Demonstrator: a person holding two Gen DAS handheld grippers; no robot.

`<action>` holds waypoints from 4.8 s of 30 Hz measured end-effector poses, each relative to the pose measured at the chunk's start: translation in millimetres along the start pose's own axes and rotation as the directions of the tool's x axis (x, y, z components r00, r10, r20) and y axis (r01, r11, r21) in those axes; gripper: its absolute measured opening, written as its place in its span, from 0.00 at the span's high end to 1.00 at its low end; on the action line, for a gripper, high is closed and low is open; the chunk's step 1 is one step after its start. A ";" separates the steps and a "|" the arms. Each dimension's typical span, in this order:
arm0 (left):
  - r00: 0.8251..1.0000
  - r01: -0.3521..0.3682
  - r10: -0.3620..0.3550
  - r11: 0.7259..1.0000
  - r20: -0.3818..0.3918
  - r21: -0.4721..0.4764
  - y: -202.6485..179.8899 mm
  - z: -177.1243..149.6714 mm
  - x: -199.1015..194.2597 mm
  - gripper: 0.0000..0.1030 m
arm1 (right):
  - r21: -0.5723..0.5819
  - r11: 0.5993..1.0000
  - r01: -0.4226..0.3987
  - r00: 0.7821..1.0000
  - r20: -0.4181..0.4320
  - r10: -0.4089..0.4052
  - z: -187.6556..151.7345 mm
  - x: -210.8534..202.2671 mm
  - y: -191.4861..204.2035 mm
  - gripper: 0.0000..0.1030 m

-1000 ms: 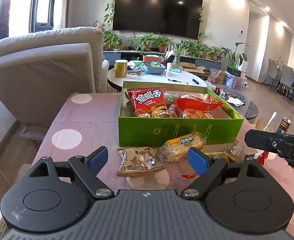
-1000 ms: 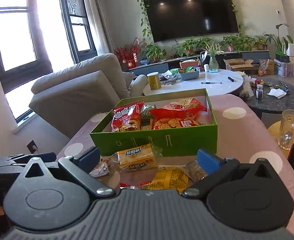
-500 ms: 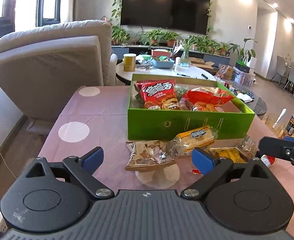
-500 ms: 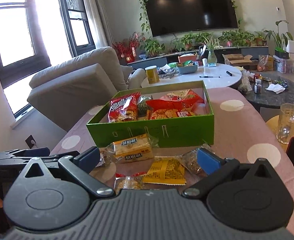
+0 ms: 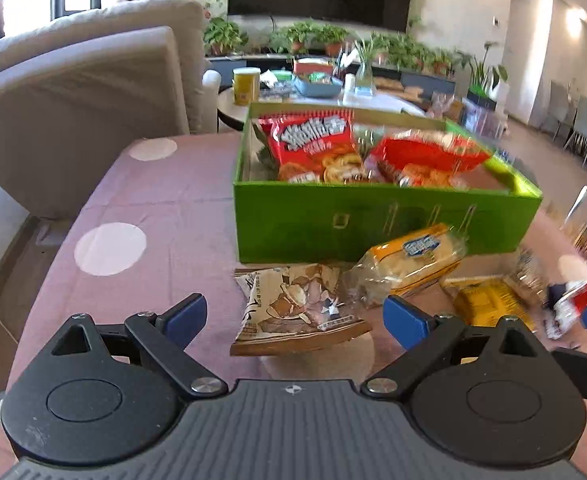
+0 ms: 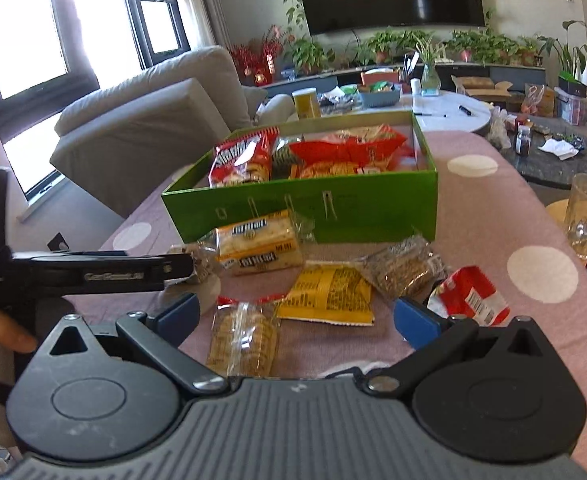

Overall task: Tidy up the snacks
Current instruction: 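Grasp the wrapped bread roll with the right gripper while the left grasps the beige snack bag, then carry the bread roll and the beige snack bag over the green box, then release the bread roll and beige snack bag into the green box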

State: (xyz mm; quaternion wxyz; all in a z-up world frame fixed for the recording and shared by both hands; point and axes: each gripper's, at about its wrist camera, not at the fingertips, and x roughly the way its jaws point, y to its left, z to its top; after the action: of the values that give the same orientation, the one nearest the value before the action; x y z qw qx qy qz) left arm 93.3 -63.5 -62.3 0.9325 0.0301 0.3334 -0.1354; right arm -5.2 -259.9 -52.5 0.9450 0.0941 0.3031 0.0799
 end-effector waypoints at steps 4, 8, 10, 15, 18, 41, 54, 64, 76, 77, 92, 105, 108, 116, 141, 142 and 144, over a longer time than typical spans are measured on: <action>0.999 -0.050 0.051 0.997 -0.016 0.057 -5.4 -0.8 18.3 0.11 | -0.005 1.000 -0.004 1.000 -0.012 0.004 -1.7 1.1 1.3 0.37; 0.999 -0.046 0.046 0.998 -0.006 0.045 -3.6 3.4 24.4 0.15 | -0.022 1.000 -0.008 1.000 -0.025 0.007 -4.4 2.3 4.2 0.37; 0.999 -0.029 0.029 0.999 -0.017 0.045 -2.8 3.2 25.9 0.29 | -0.031 0.999 -0.015 0.999 -0.035 0.013 -6.2 3.0 7.5 0.37; 1.000 -0.007 0.008 0.998 -0.019 0.055 -1.4 -6.5 21.1 0.43 | -0.059 0.997 -0.041 0.997 -0.069 0.037 -11.6 5.9 17.8 0.37; 1.000 0.005 -0.004 0.999 -0.019 0.035 3.2 -11.5 12.5 0.44 | -0.074 0.996 -0.053 0.995 -0.089 0.046 -14.9 7.8 23.9 0.37; 0.998 0.045 -0.044 0.999 0.038 -0.024 12.5 -30.1 -27.3 0.44 | -0.118 0.993 0.007 0.985 -0.170 -0.028 -19.9 27.0 47.4 0.37; 0.998 0.046 -0.046 0.999 0.036 -0.009 6.5 -32.3 -29.0 0.44 | -0.113 0.993 0.014 0.987 -0.157 -0.032 -17.0 23.6 44.3 0.38; 0.998 0.045 -0.045 0.999 0.044 -0.005 3.2 -30.5 -32.0 0.44 | -0.090 0.996 -0.023 0.993 -0.115 0.012 -8.0 12.2 41.6 0.38; 0.993 0.072 -0.073 0.997 0.092 0.020 -8.9 -11.5 -42.6 0.44 | -0.031 0.999 -0.011 1.000 -0.003 0.011 30.8 0.6 19.8 0.38; 0.992 0.075 -0.078 0.997 0.097 0.025 -11.2 -8.4 -42.5 0.44 | -0.029 1.000 -0.008 1.000 0.003 0.008 34.6 1.9 18.4 0.38; 0.981 0.122 -0.137 0.987 0.140 0.109 -51.9 58.8 -19.5 0.43 | 0.029 1.000 0.001 0.996 0.094 -0.004 91.9 23.0 -13.1 0.38; 0.985 0.084 -0.100 0.991 0.144 0.108 -66.2 104.2 27.9 0.43 | 0.095 0.995 0.008 0.992 0.128 -0.020 129.1 59.0 -43.7 0.38; 0.986 0.084 -0.097 0.991 0.132 0.102 -67.6 104.2 38.5 0.43 | 0.117 0.993 0.000 0.993 0.116 -0.013 128.3 66.4 -48.7 0.38; 0.988 0.110 -0.122 0.987 0.094 0.117 -80.8 92.0 55.2 0.43 | 0.147 0.989 0.005 0.997 0.075 -0.017 121.2 80.2 -56.0 0.38; 0.988 0.022 -0.026 0.999 0.149 0.034 -43.7 60.4 8.7 0.21 | 0.206 0.978 -0.011 0.997 0.071 -0.004 111.8 58.6 -64.5 0.37; 0.989 0.020 -0.023 0.999 0.146 0.028 -41.0 58.2 6.8 0.20 | 0.202 0.979 -0.010 0.997 0.071 -0.004 109.8 55.1 -63.8 0.37; 0.990 0.014 -0.017 1.000 0.140 0.019 -36.6 53.0 2.9 0.20 | 0.198 0.980 -0.006 0.997 0.072 -0.008 106.2 48.7 -64.0 0.37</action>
State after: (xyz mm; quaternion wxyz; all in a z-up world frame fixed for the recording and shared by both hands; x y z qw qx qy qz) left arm 118.1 -107.1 -21.8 0.9523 0.0261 0.2659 -0.1474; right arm 102.4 -325.5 -9.2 0.9413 0.1902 0.2752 0.0455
